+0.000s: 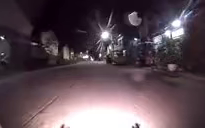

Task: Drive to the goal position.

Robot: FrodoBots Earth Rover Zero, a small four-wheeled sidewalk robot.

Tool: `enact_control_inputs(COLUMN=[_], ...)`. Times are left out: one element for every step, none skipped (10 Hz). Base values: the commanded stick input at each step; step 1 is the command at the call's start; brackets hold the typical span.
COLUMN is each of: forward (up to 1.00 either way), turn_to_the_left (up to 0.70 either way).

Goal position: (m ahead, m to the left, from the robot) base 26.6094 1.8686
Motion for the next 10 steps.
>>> enact_control_inputs(forward=[0.70,0.70,0.70,0.70,0.70,0.70,0.70,0.70,0.70,0.70], turn_to_the_left=[0.00,0.00,0.00,0.00,0.00,0.00,0.00,0.00,0.00,0.00])
